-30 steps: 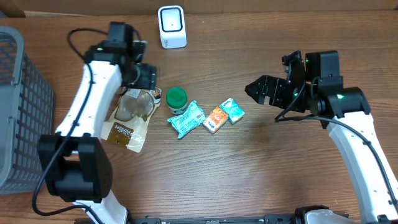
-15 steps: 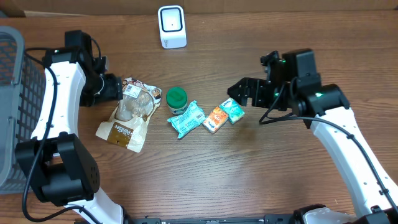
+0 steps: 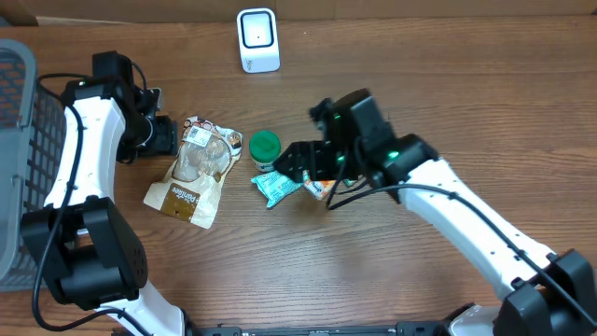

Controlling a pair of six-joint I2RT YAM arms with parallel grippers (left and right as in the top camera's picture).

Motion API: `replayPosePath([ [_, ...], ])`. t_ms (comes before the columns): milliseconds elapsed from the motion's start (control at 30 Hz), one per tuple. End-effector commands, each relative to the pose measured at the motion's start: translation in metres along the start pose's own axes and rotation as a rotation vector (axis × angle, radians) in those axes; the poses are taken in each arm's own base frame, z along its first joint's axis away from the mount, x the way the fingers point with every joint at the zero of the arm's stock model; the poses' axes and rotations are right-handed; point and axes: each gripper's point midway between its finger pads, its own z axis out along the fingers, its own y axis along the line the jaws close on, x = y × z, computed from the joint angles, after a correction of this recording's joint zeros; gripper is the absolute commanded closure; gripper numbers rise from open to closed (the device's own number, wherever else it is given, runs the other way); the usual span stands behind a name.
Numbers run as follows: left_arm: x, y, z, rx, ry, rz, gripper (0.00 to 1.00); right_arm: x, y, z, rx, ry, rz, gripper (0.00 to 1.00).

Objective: Scan the item barcode

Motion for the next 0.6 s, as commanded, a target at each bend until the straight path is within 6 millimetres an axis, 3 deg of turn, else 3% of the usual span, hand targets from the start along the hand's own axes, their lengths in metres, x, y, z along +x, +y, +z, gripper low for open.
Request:
replayPosePath([
  [0,0.006,0.001,0.015,0.008,0.034,0.034,0.33,0.001,0.031,0.012,-0.038,-0.013,-0.002,0.16],
  [167,0.003,-0.008,0.025,0.063,0.005,0.042,0.32,0.007,0.041,0.042,-0.003,-0.038,0.036,0.18],
  [333,-0.003,-0.010,0.044,0.080,-0.048,0.038,0.32,0.010,0.033,0.078,0.013,-0.026,0.098,0.23],
  [567,0.006,0.001,0.065,0.024,-0.047,-0.024,0.37,0.013,0.035,0.100,0.004,-0.035,0.090,0.26],
])
